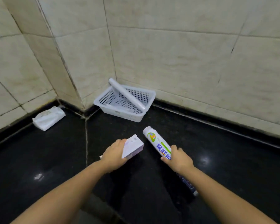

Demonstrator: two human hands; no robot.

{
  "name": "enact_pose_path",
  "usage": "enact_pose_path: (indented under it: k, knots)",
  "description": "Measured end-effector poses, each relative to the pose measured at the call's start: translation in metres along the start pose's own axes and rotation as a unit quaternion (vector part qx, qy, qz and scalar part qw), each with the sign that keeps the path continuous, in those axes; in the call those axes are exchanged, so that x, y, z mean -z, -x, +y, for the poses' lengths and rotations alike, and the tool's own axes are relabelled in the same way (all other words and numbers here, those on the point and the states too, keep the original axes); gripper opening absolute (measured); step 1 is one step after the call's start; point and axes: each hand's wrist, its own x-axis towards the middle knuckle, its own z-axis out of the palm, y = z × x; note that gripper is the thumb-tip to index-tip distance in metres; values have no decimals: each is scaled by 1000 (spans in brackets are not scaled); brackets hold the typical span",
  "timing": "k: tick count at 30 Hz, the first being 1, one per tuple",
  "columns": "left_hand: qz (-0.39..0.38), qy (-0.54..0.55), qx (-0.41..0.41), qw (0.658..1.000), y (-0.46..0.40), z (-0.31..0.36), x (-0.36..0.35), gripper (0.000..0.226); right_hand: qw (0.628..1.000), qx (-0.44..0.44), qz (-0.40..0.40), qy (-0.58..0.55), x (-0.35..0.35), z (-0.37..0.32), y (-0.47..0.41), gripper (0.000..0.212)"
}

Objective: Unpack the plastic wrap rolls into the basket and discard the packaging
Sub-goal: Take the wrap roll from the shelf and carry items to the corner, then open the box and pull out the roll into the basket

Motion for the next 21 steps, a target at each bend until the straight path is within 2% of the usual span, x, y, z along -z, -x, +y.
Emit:
enact_pose_path:
  k: [5,9,12,14,18,21]
  knots:
    - [-62,-80,-120,988,-64,-46,-8,65,996,-91,15,-5,-24,-30,-13,57]
    - [-93,-92,-136,982,-84,-59,-15,72,989,-144,25,3,-37,-45,-12,58]
    - [-83,-109,-139,981,-87,-55,-22,81,985,-171,19,10,-40,-49,-11,61]
    - [-67,-113,-158,979,-89,-49,-24,80,982,-189,8,14,-40,-49,-11,68]
    - [-65,-56,-185,979,-92,-40,-16,68,978,-211,0,8,-30,-55,-10,91]
    - [-46,40,-234,970,-88,-37,0,63,980,-176,90,-10,-12,-76,-14,79]
